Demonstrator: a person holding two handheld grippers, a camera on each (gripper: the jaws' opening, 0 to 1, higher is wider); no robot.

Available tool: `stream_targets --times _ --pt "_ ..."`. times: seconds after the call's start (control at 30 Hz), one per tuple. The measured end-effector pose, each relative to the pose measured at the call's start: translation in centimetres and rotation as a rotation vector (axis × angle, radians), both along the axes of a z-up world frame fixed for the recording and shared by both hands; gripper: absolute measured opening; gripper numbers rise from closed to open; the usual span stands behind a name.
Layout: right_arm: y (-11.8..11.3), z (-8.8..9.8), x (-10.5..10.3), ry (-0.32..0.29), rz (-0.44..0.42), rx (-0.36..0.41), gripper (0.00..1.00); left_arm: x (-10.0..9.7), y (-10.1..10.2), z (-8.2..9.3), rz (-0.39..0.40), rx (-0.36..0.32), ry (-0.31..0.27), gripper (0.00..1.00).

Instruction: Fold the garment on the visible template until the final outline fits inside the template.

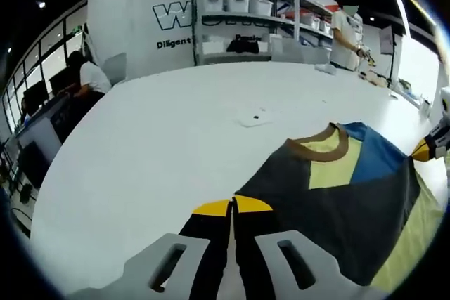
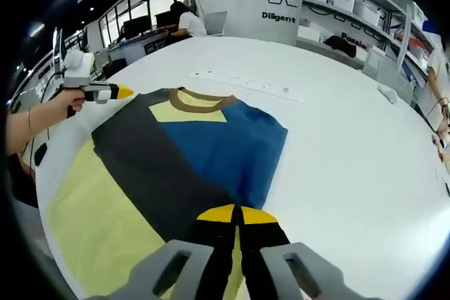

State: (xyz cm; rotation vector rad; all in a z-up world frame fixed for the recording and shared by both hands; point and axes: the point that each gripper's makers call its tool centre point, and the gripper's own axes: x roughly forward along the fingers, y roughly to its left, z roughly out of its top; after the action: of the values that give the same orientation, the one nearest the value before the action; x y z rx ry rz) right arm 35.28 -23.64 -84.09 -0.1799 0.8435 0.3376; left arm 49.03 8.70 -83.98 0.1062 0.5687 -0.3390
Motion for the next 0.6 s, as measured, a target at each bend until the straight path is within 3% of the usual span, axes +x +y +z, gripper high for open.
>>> stream_targets --times 0.07,0.2,0.23,0.37,0.5,0.6 --pt "0.1 0.0 -0.1 0.001 0.003 0.000 0.00 0.3 -1.5 1.3 -0.112 0.001 -0.058 0.03" --pt "0.1 0.0 -0.2 0.007 -0.001 0.009 0.00 -0.2 -3.0 1.7 -0.246 0.050 -0.077 0.09" --pt "0.0 0.0 -0.2 0.008 -0.003 0.012 0.00 -0.4 -3.9 1.7 -0.322 0.052 -0.093 0.14" --pt "0.0 -0.1 -0.3 0.017 -0.013 0.035 0.00 -1.1 -5.0 1.4 -0.413 0.044 -0.074 0.27" --pt "-0.1 -0.2 -0.5 0.027 -0.022 0.044 0.00 -2.1 -5.8 0.2 -0.510 0.069 -0.024 0.29" --pt "0.0 -0.4 -0.6 0.030 -0.012 0.037 0.00 -2.1 -6.0 -0.3 -0.531 0.091 -0.013 0.31"
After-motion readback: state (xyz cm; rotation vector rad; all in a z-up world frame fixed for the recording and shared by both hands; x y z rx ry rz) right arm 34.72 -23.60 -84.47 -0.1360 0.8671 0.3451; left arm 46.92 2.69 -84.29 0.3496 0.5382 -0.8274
